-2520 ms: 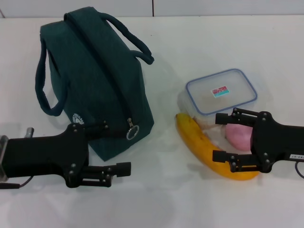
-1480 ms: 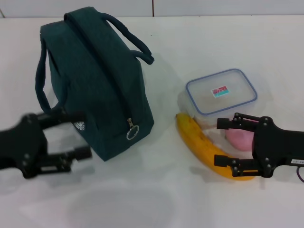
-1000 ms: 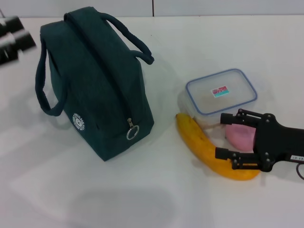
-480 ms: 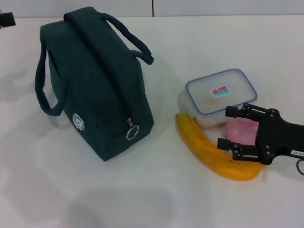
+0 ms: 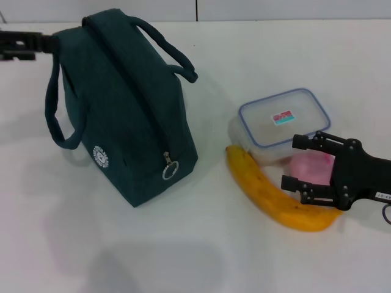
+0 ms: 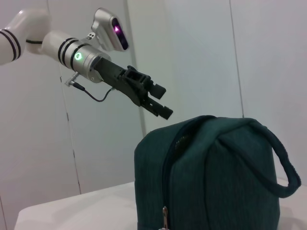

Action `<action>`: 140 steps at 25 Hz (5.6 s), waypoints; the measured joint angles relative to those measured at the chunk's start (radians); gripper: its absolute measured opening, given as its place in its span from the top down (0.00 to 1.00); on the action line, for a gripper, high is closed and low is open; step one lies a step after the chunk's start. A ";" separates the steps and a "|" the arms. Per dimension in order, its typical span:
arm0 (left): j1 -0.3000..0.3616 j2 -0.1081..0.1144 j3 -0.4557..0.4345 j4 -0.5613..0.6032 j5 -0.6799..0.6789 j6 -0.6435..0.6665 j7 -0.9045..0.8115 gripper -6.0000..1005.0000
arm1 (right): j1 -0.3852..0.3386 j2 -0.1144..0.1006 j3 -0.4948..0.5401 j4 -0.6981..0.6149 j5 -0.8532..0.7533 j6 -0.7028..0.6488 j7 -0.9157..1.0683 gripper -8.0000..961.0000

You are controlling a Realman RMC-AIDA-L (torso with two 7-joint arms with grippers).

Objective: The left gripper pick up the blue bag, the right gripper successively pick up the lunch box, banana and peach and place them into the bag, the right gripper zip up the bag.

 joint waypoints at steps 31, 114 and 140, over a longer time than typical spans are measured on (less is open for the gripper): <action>-0.133 -0.054 0.046 -0.179 0.258 -0.075 -0.099 0.14 | -0.010 -0.004 0.009 0.014 0.026 -0.022 -0.039 0.14; -0.177 -0.071 0.069 -0.166 0.123 0.080 -0.193 0.96 | 0.148 0.007 0.115 0.305 0.227 0.388 0.523 0.17; -0.194 -0.067 0.109 -0.226 0.128 0.072 -0.154 0.96 | 0.198 0.011 0.126 0.306 0.246 0.311 0.675 0.18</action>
